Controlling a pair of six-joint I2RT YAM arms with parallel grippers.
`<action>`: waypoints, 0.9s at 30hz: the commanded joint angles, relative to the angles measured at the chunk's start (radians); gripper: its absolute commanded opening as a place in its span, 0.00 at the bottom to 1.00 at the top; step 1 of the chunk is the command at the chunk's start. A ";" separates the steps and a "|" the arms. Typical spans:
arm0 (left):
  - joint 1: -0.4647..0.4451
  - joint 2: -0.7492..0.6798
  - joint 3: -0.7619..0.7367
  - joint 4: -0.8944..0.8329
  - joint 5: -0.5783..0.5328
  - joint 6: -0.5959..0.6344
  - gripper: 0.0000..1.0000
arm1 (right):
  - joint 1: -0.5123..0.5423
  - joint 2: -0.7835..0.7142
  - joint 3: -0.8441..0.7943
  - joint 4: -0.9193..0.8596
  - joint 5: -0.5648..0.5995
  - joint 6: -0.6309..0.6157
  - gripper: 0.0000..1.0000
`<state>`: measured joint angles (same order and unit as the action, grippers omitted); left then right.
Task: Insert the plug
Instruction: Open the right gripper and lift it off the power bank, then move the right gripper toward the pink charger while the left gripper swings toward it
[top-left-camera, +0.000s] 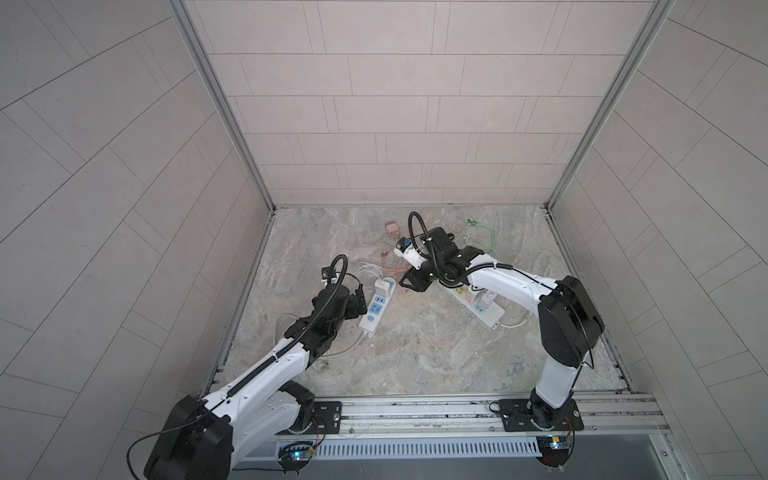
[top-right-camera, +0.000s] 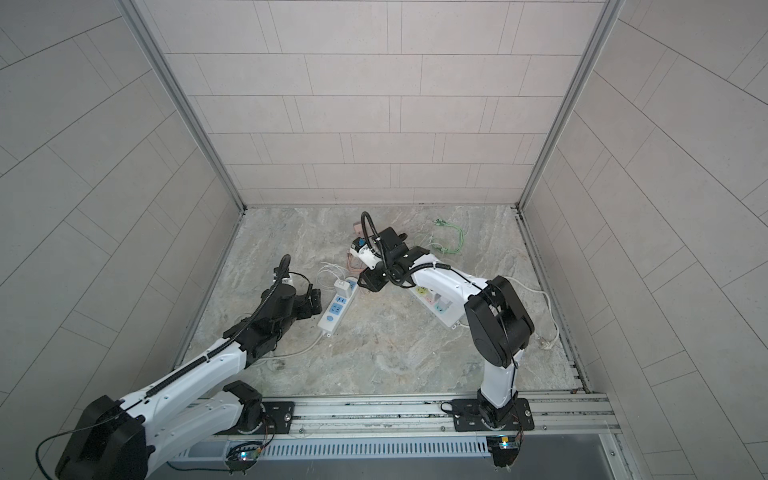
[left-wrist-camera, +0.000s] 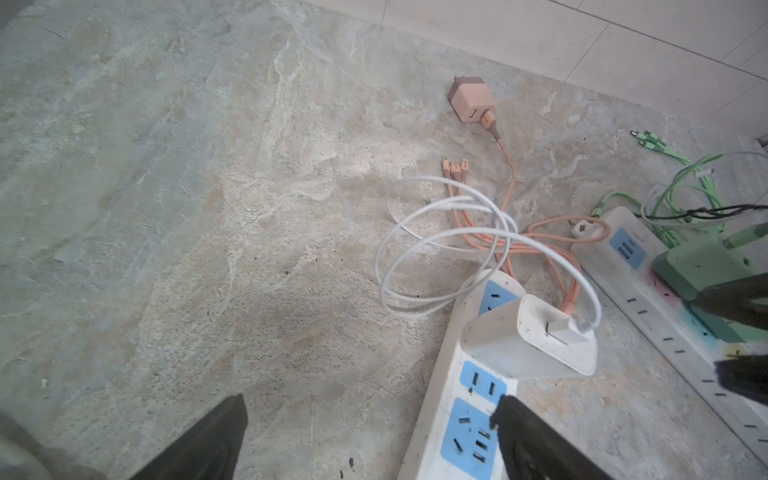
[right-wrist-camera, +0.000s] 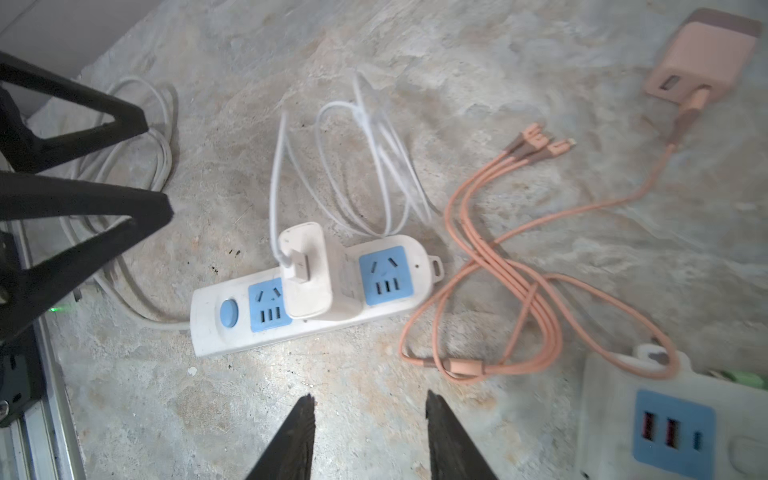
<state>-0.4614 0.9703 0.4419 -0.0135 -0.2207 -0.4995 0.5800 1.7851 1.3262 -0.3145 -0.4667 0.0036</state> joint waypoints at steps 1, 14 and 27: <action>0.028 -0.035 0.033 -0.034 -0.006 0.006 1.00 | -0.052 0.012 -0.004 0.130 -0.013 0.104 0.44; 0.035 -0.070 0.028 -0.077 0.031 -0.039 1.00 | -0.102 0.447 0.507 -0.001 0.318 0.320 0.43; 0.036 -0.143 0.041 -0.102 0.042 -0.051 1.00 | -0.084 0.685 0.820 -0.167 0.346 0.402 0.36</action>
<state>-0.4320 0.8391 0.4522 -0.0959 -0.1795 -0.5457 0.4808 2.4306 2.1036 -0.4091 -0.1387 0.3744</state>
